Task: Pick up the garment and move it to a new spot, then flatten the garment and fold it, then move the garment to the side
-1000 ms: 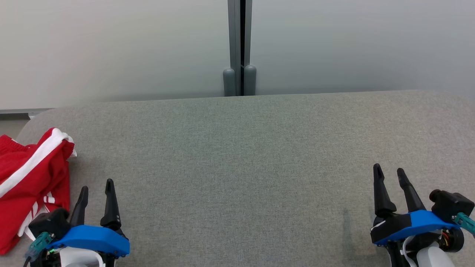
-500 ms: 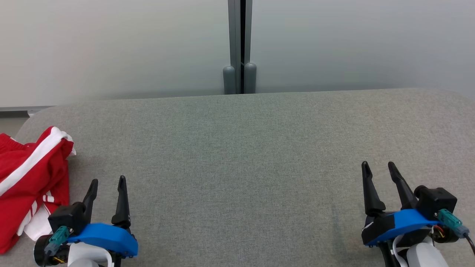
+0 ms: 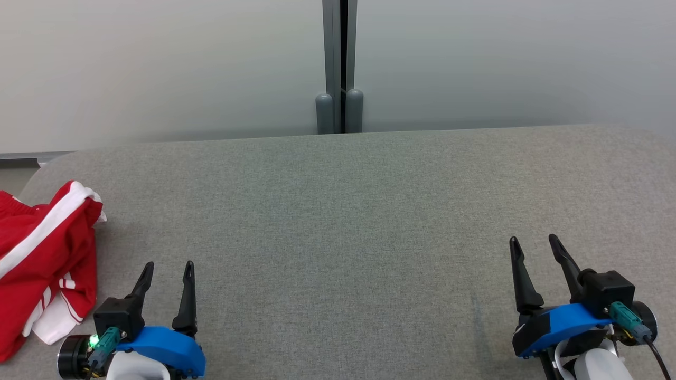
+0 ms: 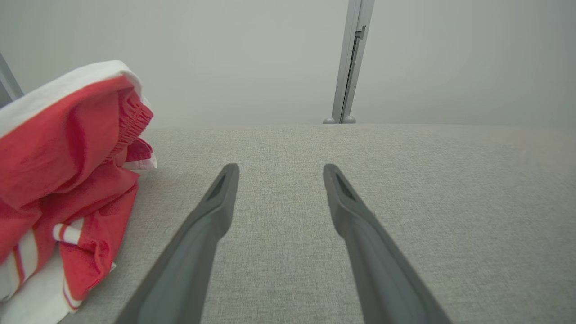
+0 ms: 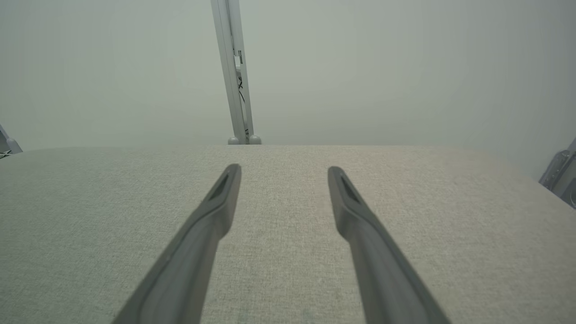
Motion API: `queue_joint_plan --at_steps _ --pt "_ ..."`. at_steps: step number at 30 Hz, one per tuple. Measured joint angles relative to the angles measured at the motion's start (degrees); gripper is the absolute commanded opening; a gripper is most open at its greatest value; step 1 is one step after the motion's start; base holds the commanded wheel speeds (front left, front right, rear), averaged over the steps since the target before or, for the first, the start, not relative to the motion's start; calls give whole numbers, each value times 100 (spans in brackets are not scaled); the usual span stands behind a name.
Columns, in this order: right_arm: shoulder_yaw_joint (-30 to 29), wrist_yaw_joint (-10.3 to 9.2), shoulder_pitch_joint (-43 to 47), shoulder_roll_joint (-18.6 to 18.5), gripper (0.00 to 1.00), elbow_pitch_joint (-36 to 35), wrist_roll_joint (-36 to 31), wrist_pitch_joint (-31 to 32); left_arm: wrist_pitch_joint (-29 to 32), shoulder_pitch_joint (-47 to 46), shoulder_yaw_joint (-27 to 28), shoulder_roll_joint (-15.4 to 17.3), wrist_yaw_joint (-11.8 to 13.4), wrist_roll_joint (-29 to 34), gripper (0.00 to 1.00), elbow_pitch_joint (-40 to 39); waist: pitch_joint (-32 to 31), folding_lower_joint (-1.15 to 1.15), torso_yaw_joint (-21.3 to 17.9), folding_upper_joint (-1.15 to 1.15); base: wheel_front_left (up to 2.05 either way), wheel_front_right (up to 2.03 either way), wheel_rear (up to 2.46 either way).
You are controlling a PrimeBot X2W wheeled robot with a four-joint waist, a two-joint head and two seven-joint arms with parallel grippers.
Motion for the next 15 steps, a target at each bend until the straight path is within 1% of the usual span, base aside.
queue_joint_plan --at_steps 8,15 --pt "-36 0 -2 -4 100 10 -314 -78 -69 -19 25 -4 -1 269 100 57 15 0 25 0 0 0 0" --pt "-8 0 -5 -9 100 48 -353 -88 -76 -30 159 -18 -1 240 100 158 17 0 250 0 0 0 0"
